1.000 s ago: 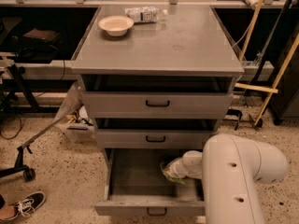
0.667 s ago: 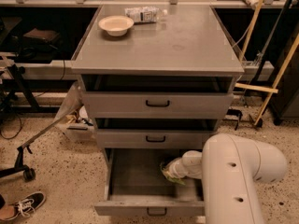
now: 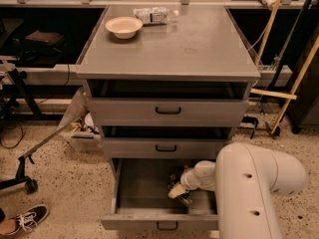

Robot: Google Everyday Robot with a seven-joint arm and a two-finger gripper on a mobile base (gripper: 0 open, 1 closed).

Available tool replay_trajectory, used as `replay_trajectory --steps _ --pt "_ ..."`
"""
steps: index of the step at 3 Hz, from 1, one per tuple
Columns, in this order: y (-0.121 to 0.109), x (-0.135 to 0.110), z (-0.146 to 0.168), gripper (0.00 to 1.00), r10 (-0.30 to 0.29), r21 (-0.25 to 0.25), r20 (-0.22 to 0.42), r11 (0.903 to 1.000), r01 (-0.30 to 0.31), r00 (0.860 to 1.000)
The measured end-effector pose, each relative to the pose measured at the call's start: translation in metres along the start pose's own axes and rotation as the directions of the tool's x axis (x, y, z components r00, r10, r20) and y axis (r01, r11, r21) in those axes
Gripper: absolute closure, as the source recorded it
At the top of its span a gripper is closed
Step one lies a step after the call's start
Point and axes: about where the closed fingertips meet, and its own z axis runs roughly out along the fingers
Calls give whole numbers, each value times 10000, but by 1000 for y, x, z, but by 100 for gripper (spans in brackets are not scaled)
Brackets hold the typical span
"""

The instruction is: Place green rice chip bag into bottom drawer

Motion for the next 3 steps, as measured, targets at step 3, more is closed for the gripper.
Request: replay_trajectory --steps 3 --pt "-27 -31 -154 0 329 2413 1431 9681 -671 9892"
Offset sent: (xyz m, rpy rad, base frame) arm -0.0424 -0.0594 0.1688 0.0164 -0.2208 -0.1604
